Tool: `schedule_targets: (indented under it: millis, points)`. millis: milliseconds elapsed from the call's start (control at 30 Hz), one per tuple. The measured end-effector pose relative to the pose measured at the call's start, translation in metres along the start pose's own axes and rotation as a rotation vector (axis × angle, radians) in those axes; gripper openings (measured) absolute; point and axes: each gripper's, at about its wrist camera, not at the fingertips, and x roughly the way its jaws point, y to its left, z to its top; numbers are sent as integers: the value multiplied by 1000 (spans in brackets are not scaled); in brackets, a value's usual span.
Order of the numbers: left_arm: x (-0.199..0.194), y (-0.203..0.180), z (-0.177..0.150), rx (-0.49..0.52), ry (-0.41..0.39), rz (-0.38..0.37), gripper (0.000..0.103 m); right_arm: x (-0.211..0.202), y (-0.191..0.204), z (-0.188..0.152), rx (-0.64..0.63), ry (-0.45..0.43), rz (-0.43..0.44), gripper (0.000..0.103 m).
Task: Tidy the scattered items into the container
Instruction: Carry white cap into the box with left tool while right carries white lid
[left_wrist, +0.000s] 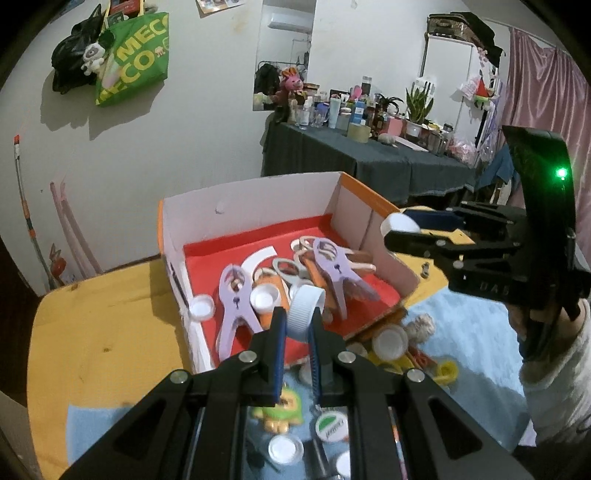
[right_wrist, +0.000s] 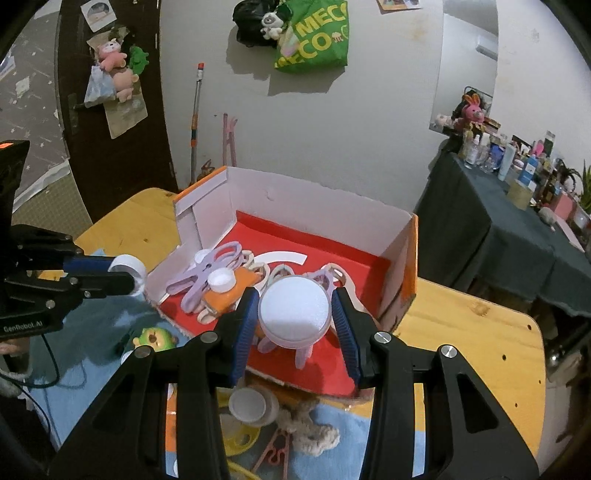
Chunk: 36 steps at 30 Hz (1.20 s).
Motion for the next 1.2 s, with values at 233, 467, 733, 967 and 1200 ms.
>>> schedule_targets:
  millis: [233, 467, 733, 967, 1200]
  points:
    - [34, -1, 18, 0, 16, 1, 12, 27, -5, 8, 18, 32, 13, 39]
    - [73, 2, 28, -9, 58, 1, 12, 56, -10, 7, 34, 78, 14, 39]
    - [104, 3, 31, -21, 102, 2, 12, 76, -15, 1, 42, 126, -4, 39]
    - [117, 0, 29, -8, 121, 19, 12, 85, -17, -2, 45, 150, -19, 39]
    - [123, 0, 26, -1, 136, 35, 12, 92, -17, -6, 45, 167, -27, 39]
